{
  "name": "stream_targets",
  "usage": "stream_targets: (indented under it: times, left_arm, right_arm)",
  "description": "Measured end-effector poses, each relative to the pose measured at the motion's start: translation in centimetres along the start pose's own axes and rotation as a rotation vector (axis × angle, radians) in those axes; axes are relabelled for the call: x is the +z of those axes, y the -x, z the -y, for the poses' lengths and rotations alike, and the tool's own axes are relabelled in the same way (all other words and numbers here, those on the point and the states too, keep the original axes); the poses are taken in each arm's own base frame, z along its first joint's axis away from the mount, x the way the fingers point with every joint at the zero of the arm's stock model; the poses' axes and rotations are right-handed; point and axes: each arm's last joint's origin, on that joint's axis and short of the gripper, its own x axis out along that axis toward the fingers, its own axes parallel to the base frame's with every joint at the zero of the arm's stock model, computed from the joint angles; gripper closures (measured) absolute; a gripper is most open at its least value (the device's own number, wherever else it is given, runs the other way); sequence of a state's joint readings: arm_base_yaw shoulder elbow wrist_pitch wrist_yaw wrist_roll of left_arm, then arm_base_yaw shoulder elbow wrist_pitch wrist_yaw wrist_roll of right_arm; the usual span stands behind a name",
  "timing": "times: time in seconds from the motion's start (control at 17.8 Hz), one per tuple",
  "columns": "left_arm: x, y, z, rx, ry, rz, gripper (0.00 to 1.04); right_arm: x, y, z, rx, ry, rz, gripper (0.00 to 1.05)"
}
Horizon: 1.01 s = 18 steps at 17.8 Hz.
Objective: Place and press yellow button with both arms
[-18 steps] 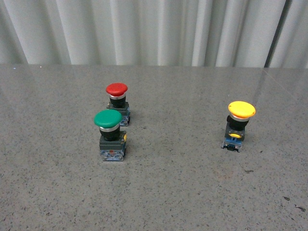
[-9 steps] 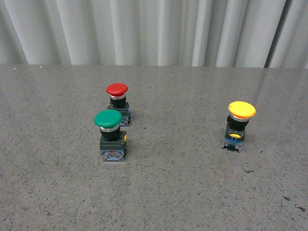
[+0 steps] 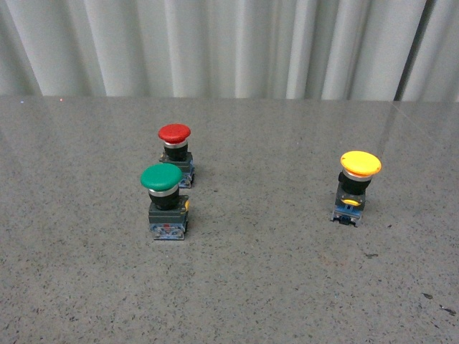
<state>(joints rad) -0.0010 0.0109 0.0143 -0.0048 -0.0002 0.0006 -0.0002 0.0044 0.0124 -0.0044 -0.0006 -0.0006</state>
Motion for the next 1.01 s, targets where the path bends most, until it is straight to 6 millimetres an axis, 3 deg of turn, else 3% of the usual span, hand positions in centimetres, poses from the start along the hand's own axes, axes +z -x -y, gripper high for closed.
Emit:
stream_targets:
  times: [0.11, 0.39, 0.51, 0.62, 0.73, 0.79, 1.01]
  left_arm:
    - [0.0, 0.0, 0.0, 0.0, -0.001, 0.0, 0.05]
    - [0.0, 0.0, 0.0, 0.0, 0.0, 0.001, 0.07]
    - [0.0, 0.0, 0.0, 0.0, 0.0, 0.001, 0.07]
    - [0.0, 0.0, 0.0, 0.0, 0.0, 0.001, 0.07]
    - [0.0, 0.0, 0.0, 0.0, 0.0, 0.001, 0.07]
    - [0.0, 0.0, 0.0, 0.0, 0.0, 0.0, 0.07]
    - [0.0, 0.0, 0.0, 0.0, 0.0, 0.0, 0.07]
  right_arm:
    - [0.0, 0.0, 0.0, 0.0, 0.0, 0.0, 0.07]
    - [0.3, -0.1, -0.1, 0.04, -0.034, 0.023, 0.07]
    - [2.3, -1.4, -0.8, 0.148, -0.142, 0.08, 0.07]
    - [6.4, -4.6, -2.4, 0.219, -0.163, 0.174, 0.07]
    - [8.9, -8.1, -4.3, 0.266, -0.146, 0.212, 0.07]
    - [9.1, -12.5, -6.6, 0.294, -0.116, 0.119, 0.07]
    - [6.7, -19.2, -9.9, 0.29, -0.03, -0.08, 0.07]
